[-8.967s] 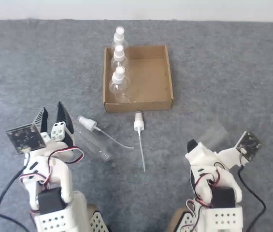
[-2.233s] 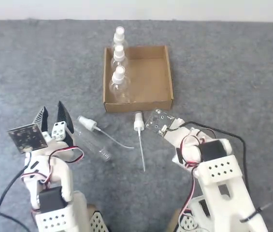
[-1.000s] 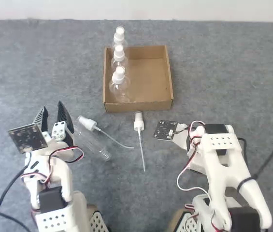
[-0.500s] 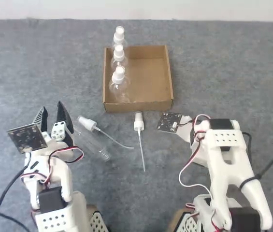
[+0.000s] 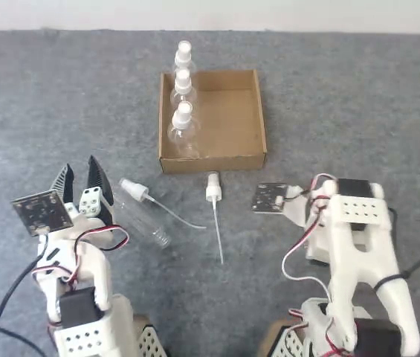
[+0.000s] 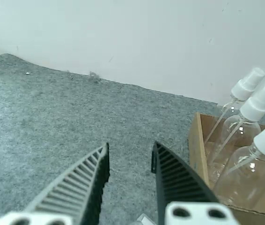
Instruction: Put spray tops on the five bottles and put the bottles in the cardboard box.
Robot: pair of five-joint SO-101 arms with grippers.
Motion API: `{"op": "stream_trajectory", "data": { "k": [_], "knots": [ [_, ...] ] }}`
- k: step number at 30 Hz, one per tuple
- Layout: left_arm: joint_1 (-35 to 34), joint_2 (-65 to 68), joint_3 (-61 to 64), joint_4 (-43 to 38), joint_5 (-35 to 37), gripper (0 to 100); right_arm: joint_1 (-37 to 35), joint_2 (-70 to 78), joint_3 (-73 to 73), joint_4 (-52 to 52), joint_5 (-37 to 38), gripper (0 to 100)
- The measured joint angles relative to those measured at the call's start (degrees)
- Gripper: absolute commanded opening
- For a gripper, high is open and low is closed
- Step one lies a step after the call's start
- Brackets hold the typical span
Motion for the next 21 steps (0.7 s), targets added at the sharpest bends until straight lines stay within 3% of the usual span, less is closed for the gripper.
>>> {"op": "stream_trajectory", "data": {
  "k": [8,14,21],
  "knots": [
    [0.0,0.0,0.0,0.0,0.0,14,4.92,0.0,3.25,-0.09,7.47,43.8],
    [0.0,0.0,0.0,0.0,0.0,14,4.75,0.0,10.2,-10.55,8.0,42.3],
    [0.0,0.0,0.0,0.0,0.0,14,4.75,0.0,12.66,-16.35,6.86,13.9]
  ]
}}
